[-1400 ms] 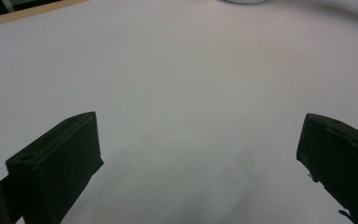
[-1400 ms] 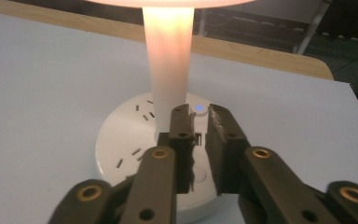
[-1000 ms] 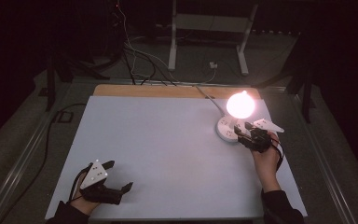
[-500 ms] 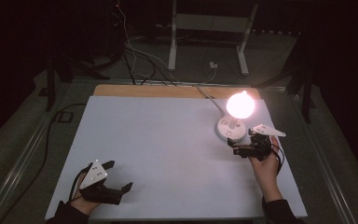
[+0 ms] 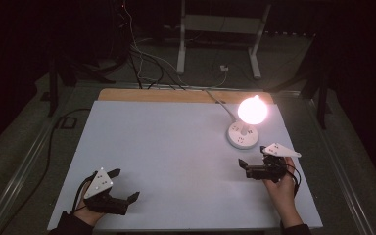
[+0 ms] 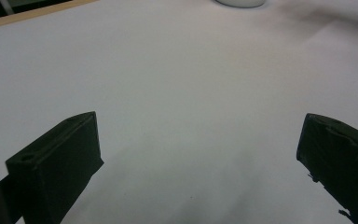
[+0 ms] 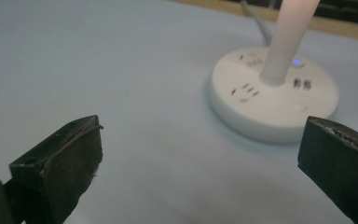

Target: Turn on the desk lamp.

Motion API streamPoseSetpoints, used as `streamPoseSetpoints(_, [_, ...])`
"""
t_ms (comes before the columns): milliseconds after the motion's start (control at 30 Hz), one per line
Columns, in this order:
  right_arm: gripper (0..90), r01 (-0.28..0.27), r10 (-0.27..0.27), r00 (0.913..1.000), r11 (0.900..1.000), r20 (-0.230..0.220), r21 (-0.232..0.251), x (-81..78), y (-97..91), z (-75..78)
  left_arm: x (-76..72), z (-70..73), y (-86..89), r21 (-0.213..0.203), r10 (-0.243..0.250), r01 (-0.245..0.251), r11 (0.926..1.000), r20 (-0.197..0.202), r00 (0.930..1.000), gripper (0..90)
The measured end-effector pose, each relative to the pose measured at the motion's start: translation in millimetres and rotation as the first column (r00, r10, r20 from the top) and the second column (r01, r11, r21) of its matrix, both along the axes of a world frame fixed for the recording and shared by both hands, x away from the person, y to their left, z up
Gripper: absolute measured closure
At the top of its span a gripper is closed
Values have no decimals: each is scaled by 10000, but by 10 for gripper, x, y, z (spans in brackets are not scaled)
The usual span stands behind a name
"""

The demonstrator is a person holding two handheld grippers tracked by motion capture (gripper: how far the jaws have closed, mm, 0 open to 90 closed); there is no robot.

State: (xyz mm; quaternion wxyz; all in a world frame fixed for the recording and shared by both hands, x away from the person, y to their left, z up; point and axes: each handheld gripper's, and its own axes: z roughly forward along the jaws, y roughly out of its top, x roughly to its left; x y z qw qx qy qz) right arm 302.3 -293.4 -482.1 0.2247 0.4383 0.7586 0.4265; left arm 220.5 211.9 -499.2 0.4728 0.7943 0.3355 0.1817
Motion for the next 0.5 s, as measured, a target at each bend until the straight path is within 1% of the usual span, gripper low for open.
streamPoseSetpoints(100, [0, -131, 126, 9994, 9998, -310, -149, -65, 2, -46, -1, 2, 0, 32, -14, 14, 10000, 21, 10000, 3])
streamPoseSetpoints(133, [0, -182, 178, 9994, 9997, -296, -139, -90, 3, -60, 0, 2, -1, 16, -3, 3, 10000, 7, 10000, 3])
streamPoseSetpoints(267, [0, -384, 372, 9976, 9991, -582, -204, -189, 9, -113, -3, 0, -8, 55, -26, 26, 10000, 22, 10000, 3])
streamPoseSetpoints(300, [0, -421, 410, 9971, 9990, -643, -158, -218, 11, -125, -3, 3, -8, 45, -30, 30, 10000, 33, 10000, 3])
streamPoseSetpoints(367, [0, -471, 448, 9962, 9984, -741, -296, -267, 12, -147, -4, 3, -7, 35, -7, 7, 10000, 22, 10000, 3])
streamPoseSetpoints(500, [0, -543, 524, 9940, 9984, -960, -175, -366, -9, -180, -4, 5, -6, 41, -3, 3, 10000, 36, 10000, 3])
